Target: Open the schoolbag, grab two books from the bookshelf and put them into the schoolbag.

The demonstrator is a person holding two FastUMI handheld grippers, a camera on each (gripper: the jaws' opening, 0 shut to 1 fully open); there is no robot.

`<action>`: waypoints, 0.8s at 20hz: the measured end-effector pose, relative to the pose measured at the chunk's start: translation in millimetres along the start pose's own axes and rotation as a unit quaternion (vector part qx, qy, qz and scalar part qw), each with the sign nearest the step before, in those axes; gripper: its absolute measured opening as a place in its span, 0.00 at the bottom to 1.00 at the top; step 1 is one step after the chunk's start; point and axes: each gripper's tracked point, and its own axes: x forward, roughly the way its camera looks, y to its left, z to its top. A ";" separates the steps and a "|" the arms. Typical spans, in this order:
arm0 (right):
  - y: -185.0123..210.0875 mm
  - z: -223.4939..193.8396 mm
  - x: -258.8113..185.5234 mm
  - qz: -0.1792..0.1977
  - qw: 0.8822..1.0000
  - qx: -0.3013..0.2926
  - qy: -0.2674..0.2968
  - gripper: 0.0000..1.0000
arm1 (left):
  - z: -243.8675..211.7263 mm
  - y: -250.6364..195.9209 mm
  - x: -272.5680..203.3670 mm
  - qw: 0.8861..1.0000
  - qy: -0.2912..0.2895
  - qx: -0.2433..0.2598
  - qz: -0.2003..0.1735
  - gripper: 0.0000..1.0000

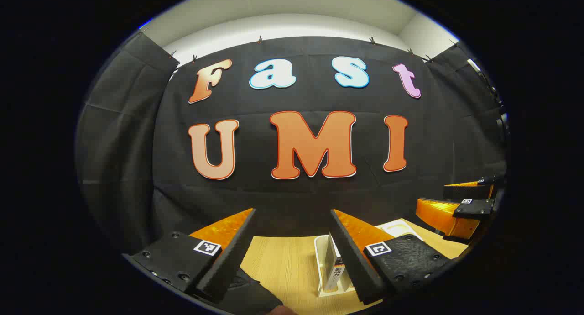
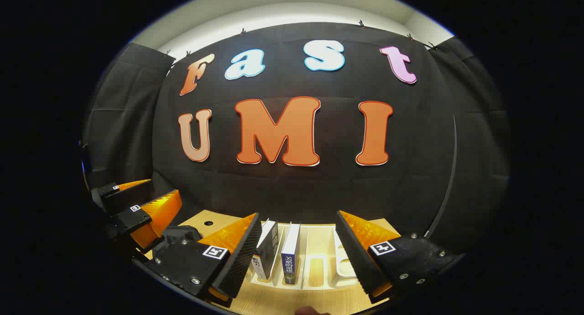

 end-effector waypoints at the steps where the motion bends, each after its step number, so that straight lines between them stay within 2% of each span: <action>1: 0.7 -0.2 -0.1 0.001 1.000 0.001 0.000 0.97 | -0.7 -2.3 -1.0 1.000 0.000 0.002 -0.001 1.00; 3: 0.2 -0.5 -0.3 0.000 1.000 0.001 0.000 1.00 | -0.9 -4.9 -1.2 1.000 -0.002 0.006 -0.004 1.00; 4: -0.1 -1.5 -0.2 -0.001 1.000 0.000 0.001 0.97 | -0.1 -4.6 -0.2 1.000 -0.003 0.007 -0.004 1.00; 10: 1.1 -6.2 -3.4 0.006 1.000 0.008 0.007 0.97 | -1.1 -6.0 -2.2 1.000 -0.003 0.011 -0.006 0.99; 16: -10.3 -11.0 -9.2 -0.006 1.000 0.005 0.010 0.97 | -4.9 -13.2 -1.6 1.000 0.002 0.011 -0.011 0.99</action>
